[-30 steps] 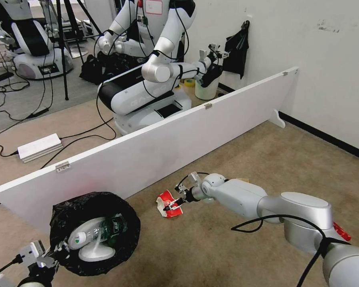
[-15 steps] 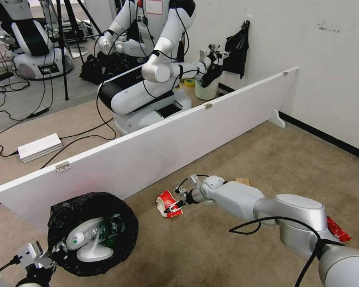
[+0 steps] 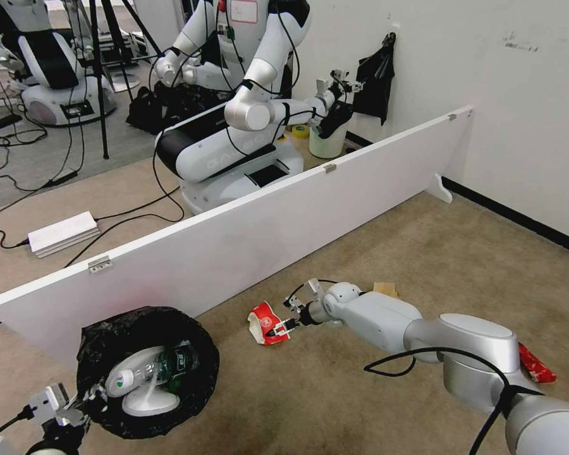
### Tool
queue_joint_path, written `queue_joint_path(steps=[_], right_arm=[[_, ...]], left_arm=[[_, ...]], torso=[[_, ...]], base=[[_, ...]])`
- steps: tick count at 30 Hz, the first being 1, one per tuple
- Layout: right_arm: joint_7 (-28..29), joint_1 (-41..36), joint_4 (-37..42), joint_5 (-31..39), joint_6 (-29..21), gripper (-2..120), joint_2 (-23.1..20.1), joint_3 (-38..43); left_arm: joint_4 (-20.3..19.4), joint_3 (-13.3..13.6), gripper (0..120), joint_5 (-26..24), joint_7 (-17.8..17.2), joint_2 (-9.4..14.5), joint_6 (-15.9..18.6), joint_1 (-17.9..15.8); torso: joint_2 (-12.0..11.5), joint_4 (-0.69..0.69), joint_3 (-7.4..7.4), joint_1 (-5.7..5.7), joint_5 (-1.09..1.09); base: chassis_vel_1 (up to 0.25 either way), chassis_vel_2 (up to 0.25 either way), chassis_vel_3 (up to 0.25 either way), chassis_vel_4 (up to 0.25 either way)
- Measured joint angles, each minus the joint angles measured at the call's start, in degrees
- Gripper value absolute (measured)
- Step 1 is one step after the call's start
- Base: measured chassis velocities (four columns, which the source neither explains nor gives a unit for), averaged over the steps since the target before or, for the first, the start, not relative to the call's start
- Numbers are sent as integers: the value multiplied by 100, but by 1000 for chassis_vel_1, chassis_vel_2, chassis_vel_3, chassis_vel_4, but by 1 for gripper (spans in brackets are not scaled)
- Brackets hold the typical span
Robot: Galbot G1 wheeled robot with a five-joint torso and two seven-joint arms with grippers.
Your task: Pick up the trash bin, then pick up the garbage from the floor and place it into the trash bin.
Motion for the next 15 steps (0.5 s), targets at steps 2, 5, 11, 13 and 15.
queue_joint_path(steps=[2,5,11,13,15], right_arm=[[8,-21,-41,-25,15,100,17,41],[8,-33,-128,-61,43,100,55,82],[-59,-35,-383,-241,87,100,185,258],[-116,-35,-486,-337,93,100,245,387],[-142,-36,-538,-385,95,100,281,426]], left_arm=[[3,11,0,7,2,2,0,-3],[8,32,0,20,3,7,0,-6],[12,65,0,34,5,13,0,-16],[12,79,0,41,5,13,0,-22],[12,86,0,45,6,14,0,-24]], torso=[[0,0,0,0,0],[0,0,0,0,0],[0,0,0,0,0],[0,0,0,0,0],[0,0,0,0,0]], base=[[0,0,0,0],[0,0,0,0],[0,0,0,0],[0,0,0,0],[0,0,0,0]])
